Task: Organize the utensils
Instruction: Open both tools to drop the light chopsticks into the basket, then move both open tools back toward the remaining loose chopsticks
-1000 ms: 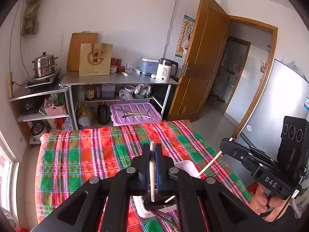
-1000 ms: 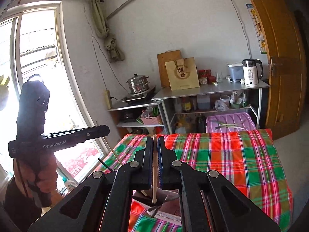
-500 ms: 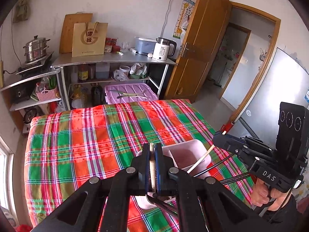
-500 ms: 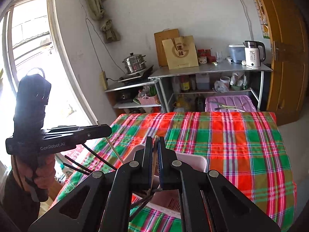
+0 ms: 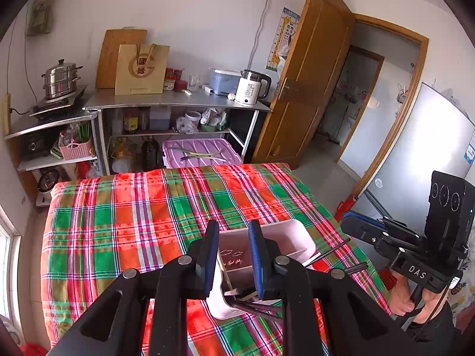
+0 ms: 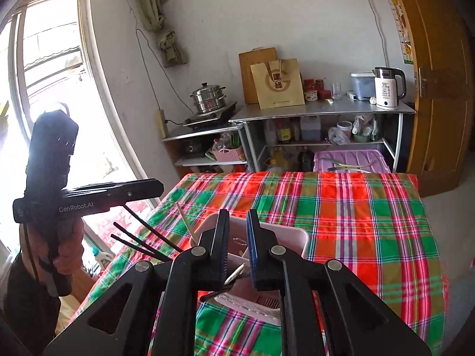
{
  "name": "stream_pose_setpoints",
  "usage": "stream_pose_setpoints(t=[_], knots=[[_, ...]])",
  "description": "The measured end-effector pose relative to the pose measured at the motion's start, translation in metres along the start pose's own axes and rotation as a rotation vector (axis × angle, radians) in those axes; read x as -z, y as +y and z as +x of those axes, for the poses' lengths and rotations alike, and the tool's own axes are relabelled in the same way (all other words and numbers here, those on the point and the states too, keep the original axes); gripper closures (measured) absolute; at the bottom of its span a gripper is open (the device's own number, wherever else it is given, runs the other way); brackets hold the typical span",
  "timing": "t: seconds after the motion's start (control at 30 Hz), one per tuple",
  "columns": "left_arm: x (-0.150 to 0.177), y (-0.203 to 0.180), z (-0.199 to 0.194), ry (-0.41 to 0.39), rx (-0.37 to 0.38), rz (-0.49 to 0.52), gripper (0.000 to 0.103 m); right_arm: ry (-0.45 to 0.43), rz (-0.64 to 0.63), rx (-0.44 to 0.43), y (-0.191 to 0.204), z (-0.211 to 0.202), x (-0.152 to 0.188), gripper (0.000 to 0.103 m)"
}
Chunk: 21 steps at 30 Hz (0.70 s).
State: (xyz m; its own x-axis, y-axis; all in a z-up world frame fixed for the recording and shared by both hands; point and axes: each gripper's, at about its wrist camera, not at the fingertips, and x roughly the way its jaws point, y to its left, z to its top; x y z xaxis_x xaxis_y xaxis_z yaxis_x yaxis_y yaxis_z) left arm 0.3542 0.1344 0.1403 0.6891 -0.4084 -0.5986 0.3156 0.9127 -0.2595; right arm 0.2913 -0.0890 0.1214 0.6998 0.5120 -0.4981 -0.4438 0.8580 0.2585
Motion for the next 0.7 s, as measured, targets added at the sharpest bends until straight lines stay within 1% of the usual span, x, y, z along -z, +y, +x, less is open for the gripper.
stream_pose_setpoints(t=[0.13,0.23,0.4,0.47,0.6,0.7], knots=[[0.005,-0.001,-0.027,-0.050,-0.020,-0.017,0.083,-0.042,-0.014,0.015,0.003,-0.029,0.005,0.091],[0.016,-0.009,-0.051,-0.094,-0.050,0.000,0.083,-0.068,-0.023,0.015,0.004,-0.051,0.014,0.091],[0.050,-0.035,-0.089,-0.175,-0.097,0.049,0.083,-0.092,-0.041,0.039,0.010,-0.082,0.040,0.090],[0.067,-0.047,-0.100,-0.199,-0.095,0.063,0.083,-0.098,-0.045,0.051,0.011,-0.092,0.053,0.090],[0.105,-0.072,-0.110,-0.206,-0.067,0.079,0.083,-0.090,-0.055,0.079,0.014,-0.108,0.081,0.090],[0.132,-0.089,-0.105,-0.187,-0.051,0.090,0.083,-0.074,-0.055,0.096,0.015,-0.116,0.102,0.090]])
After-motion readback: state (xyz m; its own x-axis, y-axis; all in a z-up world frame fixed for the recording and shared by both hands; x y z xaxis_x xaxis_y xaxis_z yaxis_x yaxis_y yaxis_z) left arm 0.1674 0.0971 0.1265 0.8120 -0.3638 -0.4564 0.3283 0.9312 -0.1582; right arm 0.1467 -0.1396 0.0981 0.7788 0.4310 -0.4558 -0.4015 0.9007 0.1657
